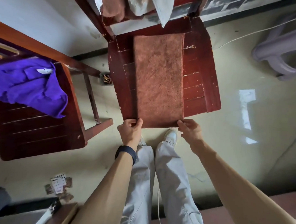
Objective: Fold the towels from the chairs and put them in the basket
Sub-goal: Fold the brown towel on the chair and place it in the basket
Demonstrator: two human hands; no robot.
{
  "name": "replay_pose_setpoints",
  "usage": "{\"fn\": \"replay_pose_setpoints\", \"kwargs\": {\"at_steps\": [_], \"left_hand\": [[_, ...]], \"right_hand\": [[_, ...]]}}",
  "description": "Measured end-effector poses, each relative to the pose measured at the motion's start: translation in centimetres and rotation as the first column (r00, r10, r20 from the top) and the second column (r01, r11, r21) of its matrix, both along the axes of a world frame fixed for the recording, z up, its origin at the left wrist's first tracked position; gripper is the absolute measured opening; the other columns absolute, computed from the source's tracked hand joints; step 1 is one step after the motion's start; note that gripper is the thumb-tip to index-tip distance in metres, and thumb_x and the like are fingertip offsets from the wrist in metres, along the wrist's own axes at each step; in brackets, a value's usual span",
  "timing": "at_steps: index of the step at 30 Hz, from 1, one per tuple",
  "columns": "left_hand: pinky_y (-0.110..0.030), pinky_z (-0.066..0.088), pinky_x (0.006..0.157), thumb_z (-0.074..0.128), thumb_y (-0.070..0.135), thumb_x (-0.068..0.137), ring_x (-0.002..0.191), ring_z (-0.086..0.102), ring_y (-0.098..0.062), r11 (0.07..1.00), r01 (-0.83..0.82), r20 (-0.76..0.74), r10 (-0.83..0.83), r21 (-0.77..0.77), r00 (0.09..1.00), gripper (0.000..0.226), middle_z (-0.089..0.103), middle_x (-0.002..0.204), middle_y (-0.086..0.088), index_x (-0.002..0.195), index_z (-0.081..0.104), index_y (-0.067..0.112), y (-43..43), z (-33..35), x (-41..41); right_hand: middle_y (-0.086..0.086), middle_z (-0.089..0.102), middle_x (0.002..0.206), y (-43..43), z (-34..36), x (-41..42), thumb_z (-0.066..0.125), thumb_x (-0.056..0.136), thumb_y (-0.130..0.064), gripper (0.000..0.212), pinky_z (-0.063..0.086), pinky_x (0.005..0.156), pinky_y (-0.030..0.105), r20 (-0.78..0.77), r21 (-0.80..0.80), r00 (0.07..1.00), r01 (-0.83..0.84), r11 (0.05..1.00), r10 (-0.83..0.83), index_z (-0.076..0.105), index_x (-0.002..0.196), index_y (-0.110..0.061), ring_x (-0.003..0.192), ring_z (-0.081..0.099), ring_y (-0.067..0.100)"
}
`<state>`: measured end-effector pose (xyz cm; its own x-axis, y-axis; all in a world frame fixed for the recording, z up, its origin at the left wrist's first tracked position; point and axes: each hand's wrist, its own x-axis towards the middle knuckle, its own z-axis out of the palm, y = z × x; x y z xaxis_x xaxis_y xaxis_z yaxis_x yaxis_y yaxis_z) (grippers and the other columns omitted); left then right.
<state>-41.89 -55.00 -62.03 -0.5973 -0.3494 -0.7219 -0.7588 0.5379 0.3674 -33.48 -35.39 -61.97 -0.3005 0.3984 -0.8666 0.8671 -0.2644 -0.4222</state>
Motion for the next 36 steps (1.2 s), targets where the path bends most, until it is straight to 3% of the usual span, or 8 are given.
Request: {"fn": "replay_pose_setpoints", "kwargs": {"at_steps": [5,10,16,22,25,29,33,36], "left_hand": [[-0.022,0.042,0.074,0.071,0.031,0.087,0.086,0.063,-0.020,0.949,0.315,0.032,-0.316,0.034,0.948,0.022,0.067,0.099,-0.003,0.100,0.069,0.013,-1.0,0.5,0.0],[-0.035,0.055,0.075,0.067,0.023,0.092,0.071,0.071,-0.017,0.964,0.045,0.156,-0.088,0.261,0.984,0.014,0.070,0.095,-0.004,0.092,0.055,0.017,-2.7,2.3,0.7],[-0.019,0.045,0.053,0.062,0.016,0.095,0.055,0.059,-0.011,0.921,0.203,0.147,-0.263,0.332,0.954,0.008,0.066,0.091,-0.012,0.097,0.054,0.018,-5.4,6.4,2.8],[-0.026,0.048,0.065,0.048,0.007,0.097,0.063,0.058,-0.011,0.860,0.188,0.240,-0.332,0.475,0.912,0.030,0.067,0.101,-0.012,0.108,0.072,0.021,-5.2,10.8,1.0],[-0.023,0.049,0.074,0.061,0.006,0.088,0.072,0.059,-0.008,0.799,0.286,0.169,-0.430,0.529,0.887,0.034,0.067,0.080,0.004,0.112,0.073,0.028,-4.5,12.7,-2.9],[-0.018,0.044,0.068,0.070,0.038,0.089,0.078,0.060,0.001,0.726,0.638,-0.109,-0.634,0.259,0.766,0.017,0.067,0.088,0.011,0.103,0.074,0.028,-2.2,11.9,-8.7],[-0.033,0.045,0.080,0.055,0.049,0.095,0.097,0.063,-0.022,0.755,0.641,-0.213,-0.609,0.139,0.764,0.035,0.069,0.101,-0.002,0.101,0.071,0.019,0.8,7.9,-13.4],[-0.031,0.037,0.075,0.044,0.050,0.100,0.099,0.061,-0.030,0.777,0.627,-0.226,-0.600,0.063,0.767,0.041,0.069,0.100,-0.007,0.098,0.066,0.015,2.8,4.9,-15.4]], "right_hand": [[0.003,0.070,0.088,-0.7,0.2,0.2,0.064,0.096,-0.028,0.018,0.056,0.089,0.050,-0.001,0.062,1.000,-0.021,0.998,0.021,0.057,0.104,-0.013,0.092,0.071,0.028],[0.011,0.072,0.094,-1.5,2.0,1.4,0.061,0.098,-0.027,0.021,0.055,0.073,0.039,-0.019,0.136,1.000,-0.019,0.991,0.021,0.056,0.111,-0.011,0.068,0.069,0.014],[0.015,0.073,0.090,-2.8,5.8,5.4,0.067,0.095,-0.026,0.026,0.053,0.065,0.034,-0.034,0.108,0.999,-0.021,0.994,0.024,0.049,0.113,-0.023,0.060,0.070,0.012],[0.018,0.072,0.084,-2.3,9.6,4.6,0.062,0.097,-0.016,0.004,0.053,0.056,0.024,-0.078,0.052,0.996,-0.028,0.998,0.032,0.064,0.100,-0.017,0.057,0.068,0.014],[0.016,0.073,0.090,-0.1,11.3,1.2,0.068,0.092,-0.010,0.010,0.055,0.062,0.027,-0.160,0.006,0.985,-0.061,0.998,0.061,0.070,0.097,-0.017,0.065,0.071,0.020],[-0.003,0.073,0.080,2.9,11.0,-4.2,0.075,0.089,-0.022,0.009,0.056,0.069,0.033,-0.252,0.205,0.930,-0.219,0.954,0.268,0.071,0.096,-0.025,0.068,0.070,0.015],[-0.003,0.067,0.098,4.6,7.8,-9.9,0.062,0.091,-0.052,0.031,0.046,0.077,0.026,-0.124,0.485,0.908,-0.296,0.823,0.399,0.070,0.105,-0.026,0.086,0.064,0.013],[-0.004,0.063,0.103,4.8,5.4,-13.0,0.051,0.098,-0.051,0.039,0.039,0.080,0.022,-0.098,0.482,0.924,-0.281,0.830,0.369,0.064,0.116,-0.018,0.091,0.058,0.012]]}}
